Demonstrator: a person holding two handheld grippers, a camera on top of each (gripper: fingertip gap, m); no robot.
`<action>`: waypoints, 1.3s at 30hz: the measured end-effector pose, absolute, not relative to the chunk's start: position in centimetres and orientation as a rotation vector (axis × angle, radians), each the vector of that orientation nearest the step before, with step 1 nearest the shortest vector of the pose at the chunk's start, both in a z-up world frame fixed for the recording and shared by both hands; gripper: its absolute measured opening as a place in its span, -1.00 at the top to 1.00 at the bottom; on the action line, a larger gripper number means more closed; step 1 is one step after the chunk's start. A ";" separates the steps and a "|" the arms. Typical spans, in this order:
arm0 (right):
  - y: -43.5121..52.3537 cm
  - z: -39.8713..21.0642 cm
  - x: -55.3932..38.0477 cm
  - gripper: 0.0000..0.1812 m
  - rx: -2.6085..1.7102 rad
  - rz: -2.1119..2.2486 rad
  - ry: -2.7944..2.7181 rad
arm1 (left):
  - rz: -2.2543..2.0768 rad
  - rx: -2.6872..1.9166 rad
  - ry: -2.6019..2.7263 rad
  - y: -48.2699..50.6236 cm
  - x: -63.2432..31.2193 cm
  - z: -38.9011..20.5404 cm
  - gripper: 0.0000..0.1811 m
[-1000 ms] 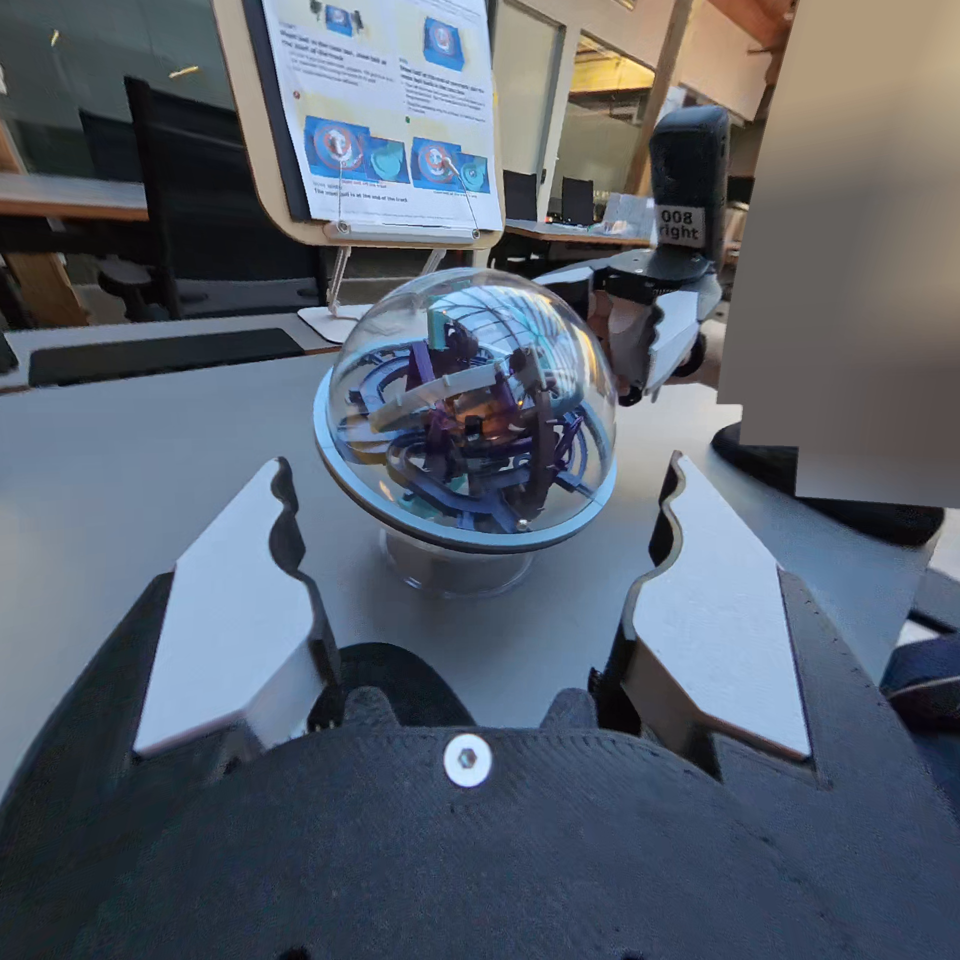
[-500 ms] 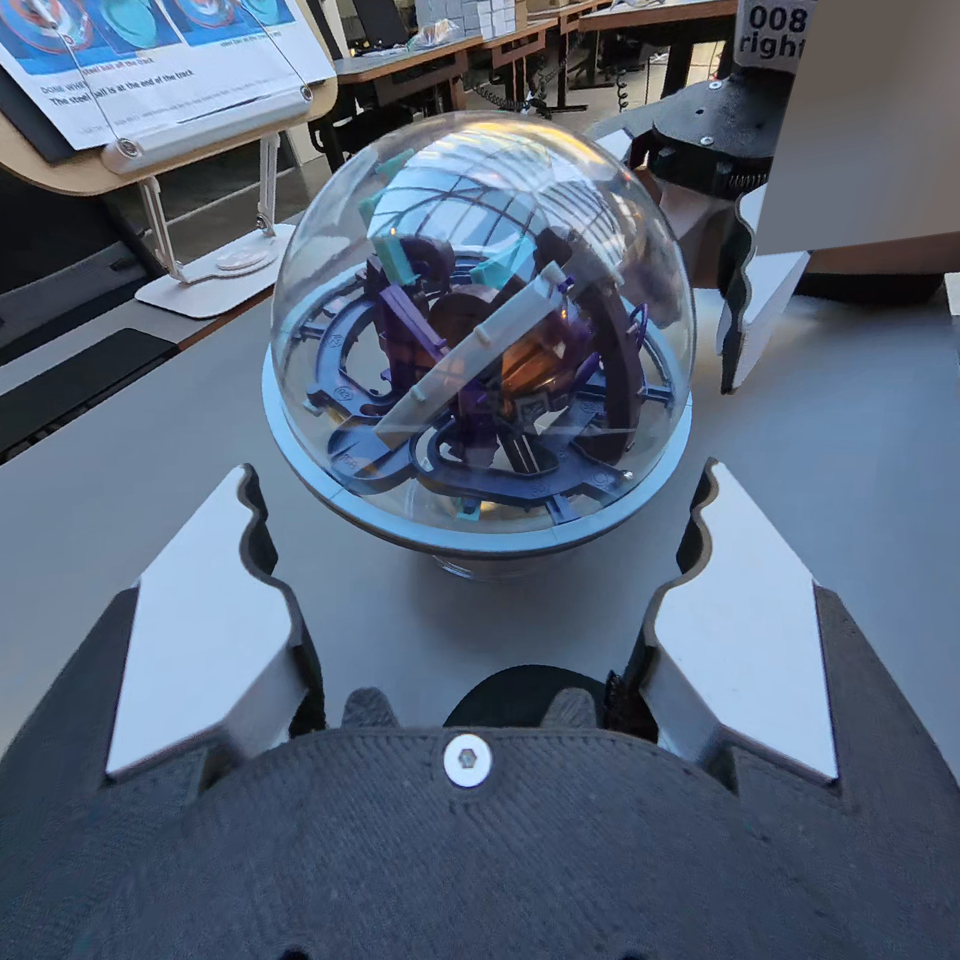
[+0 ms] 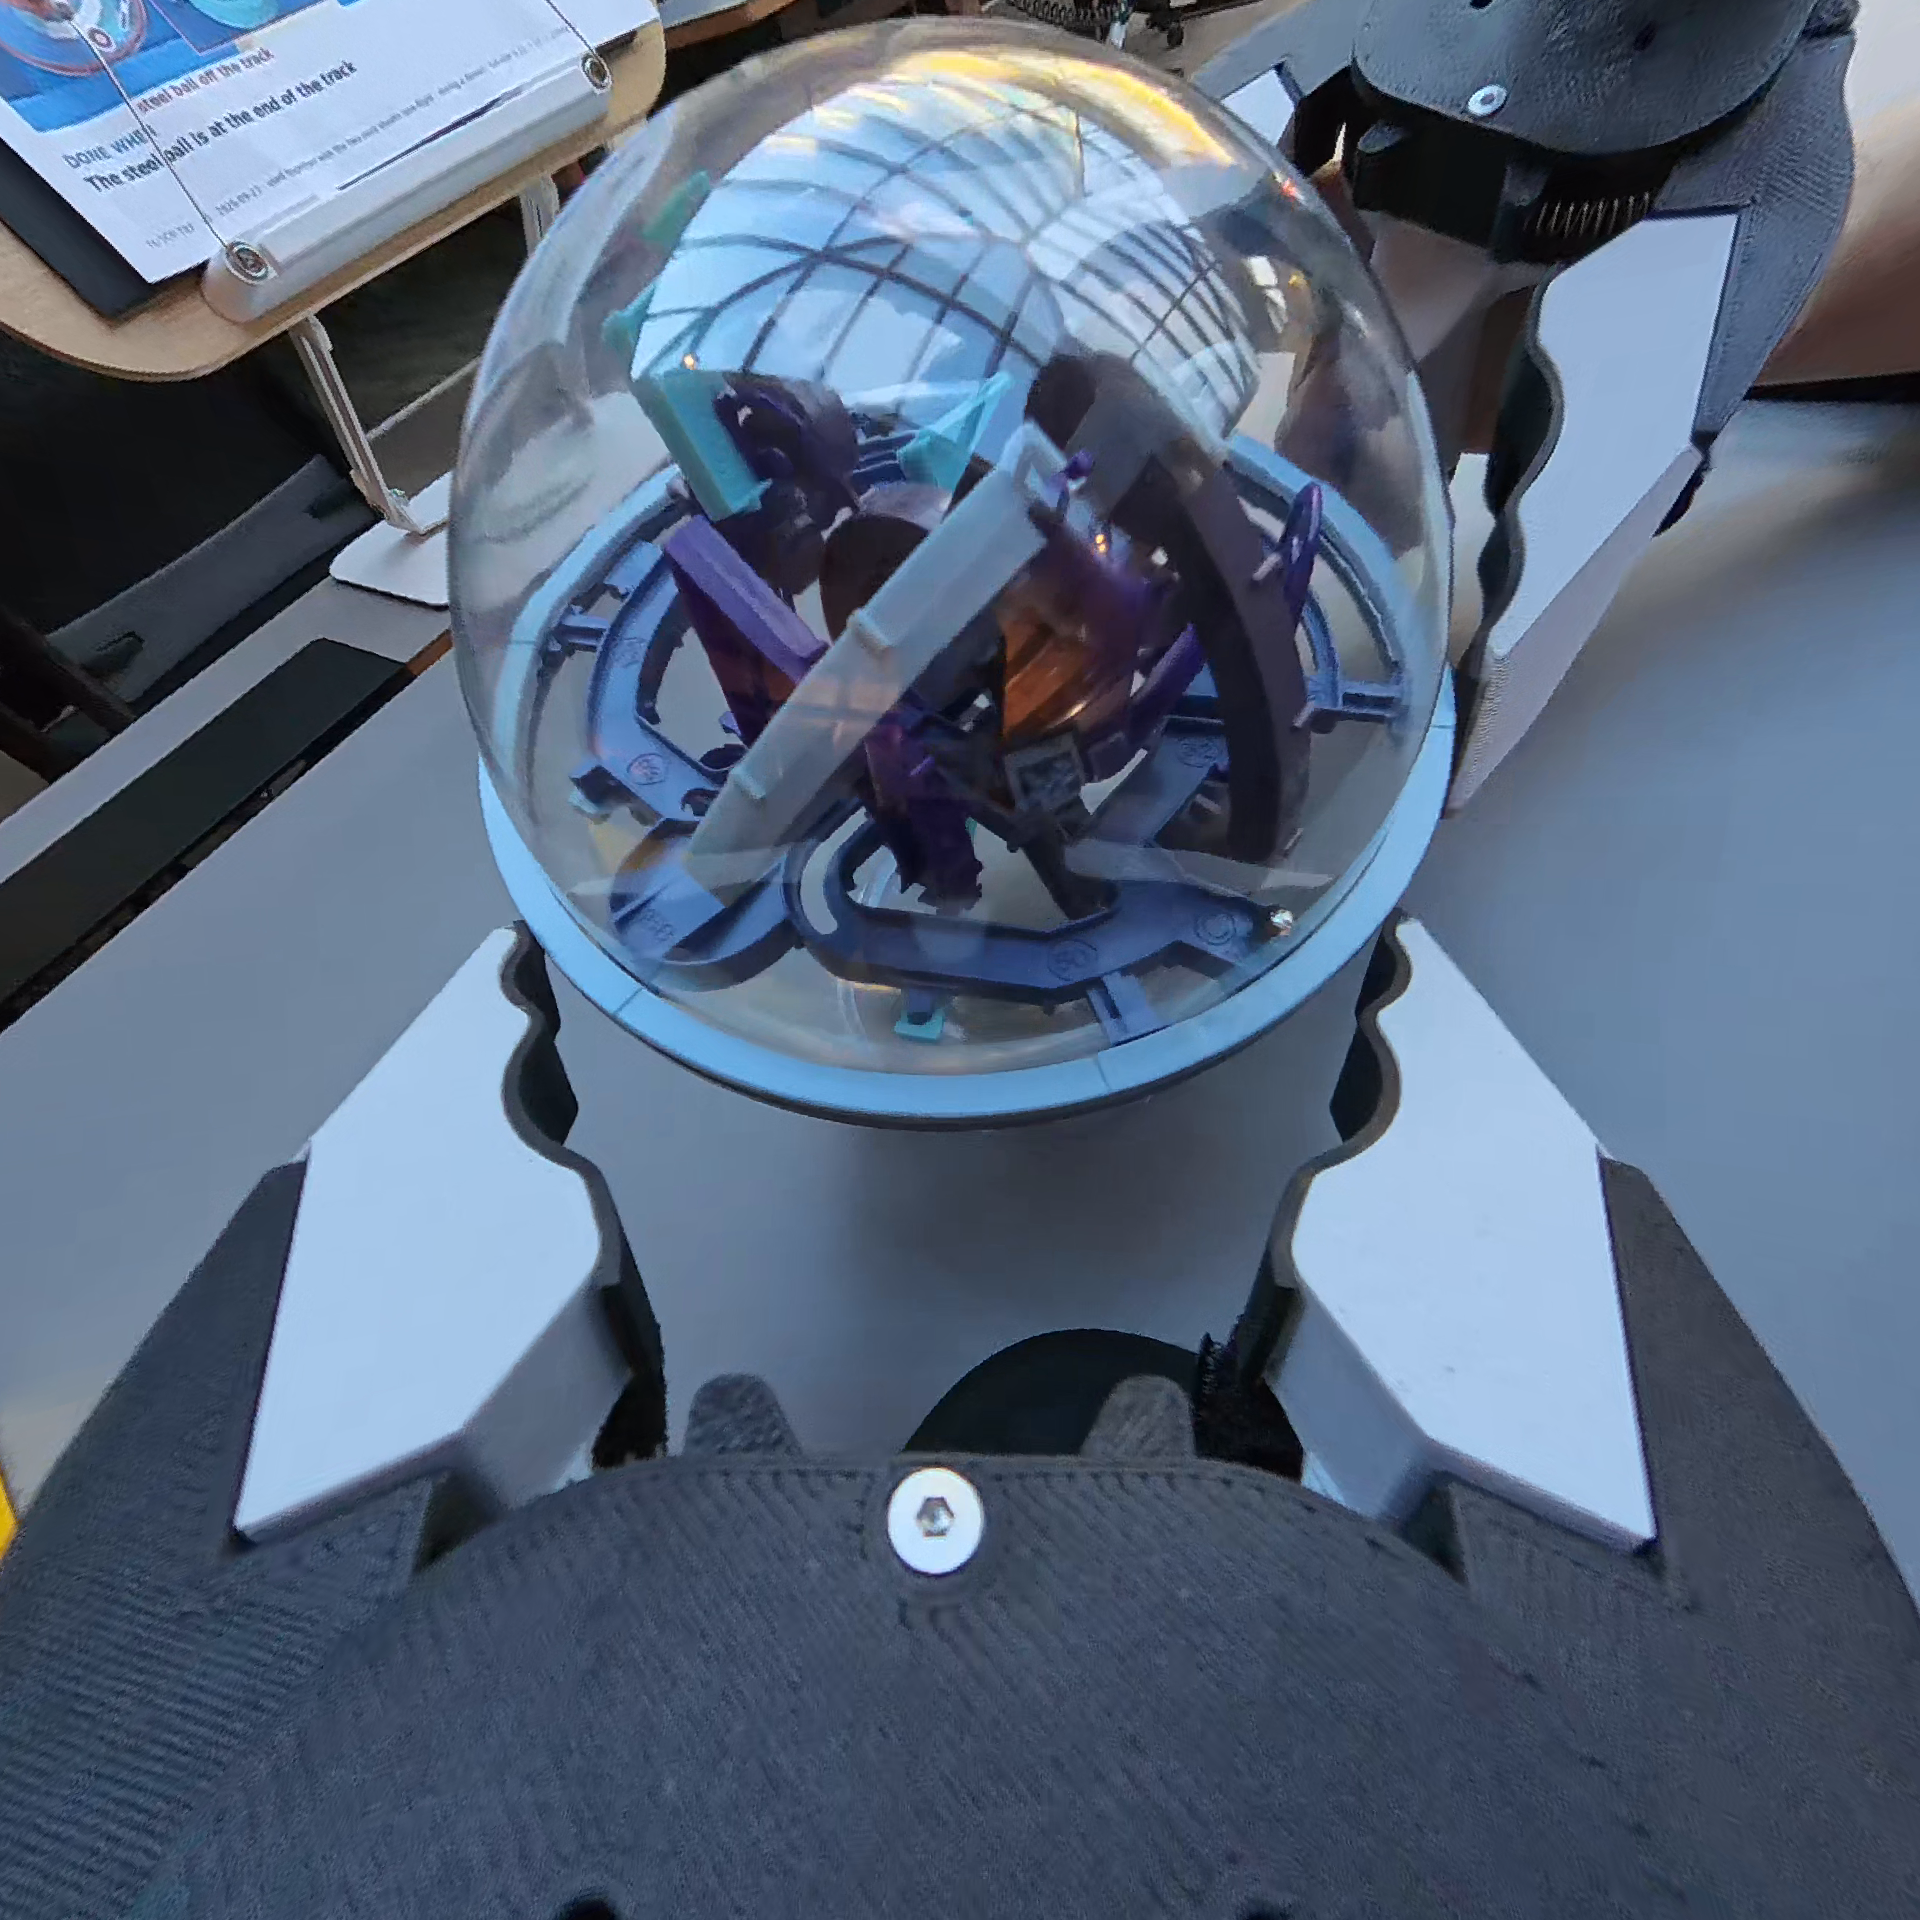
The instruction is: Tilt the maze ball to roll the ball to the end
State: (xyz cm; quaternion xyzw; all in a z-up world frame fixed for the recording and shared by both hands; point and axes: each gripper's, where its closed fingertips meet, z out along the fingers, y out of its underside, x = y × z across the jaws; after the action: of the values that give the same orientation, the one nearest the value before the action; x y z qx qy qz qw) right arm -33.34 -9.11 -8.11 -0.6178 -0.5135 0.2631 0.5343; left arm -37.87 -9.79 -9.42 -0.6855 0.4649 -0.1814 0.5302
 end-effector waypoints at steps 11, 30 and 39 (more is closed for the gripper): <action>-6.7 -8.0 -30.4 -0.70 -1.440 0.526 -1.254 | -0.331 -1.671 1.139 -7.1 -35.0 -10.2 -0.66; 0.2 -7.7 -18.6 -0.70 -1.446 0.546 -1.281 | -0.367 -1.688 1.092 -0.3 -23.1 -10.2 -0.67; 3.5 -8.7 -14.5 -0.68 -1.506 0.487 -1.395 | -0.314 -1.701 0.986 2.3 -19.3 -10.0 -0.66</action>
State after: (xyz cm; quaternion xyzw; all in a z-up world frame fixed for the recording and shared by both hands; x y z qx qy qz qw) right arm -14.51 3.47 -8.72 -0.6208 -0.5752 0.2009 0.4933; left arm -19.33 2.32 -10.02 -0.7169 0.4154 -0.1324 0.5440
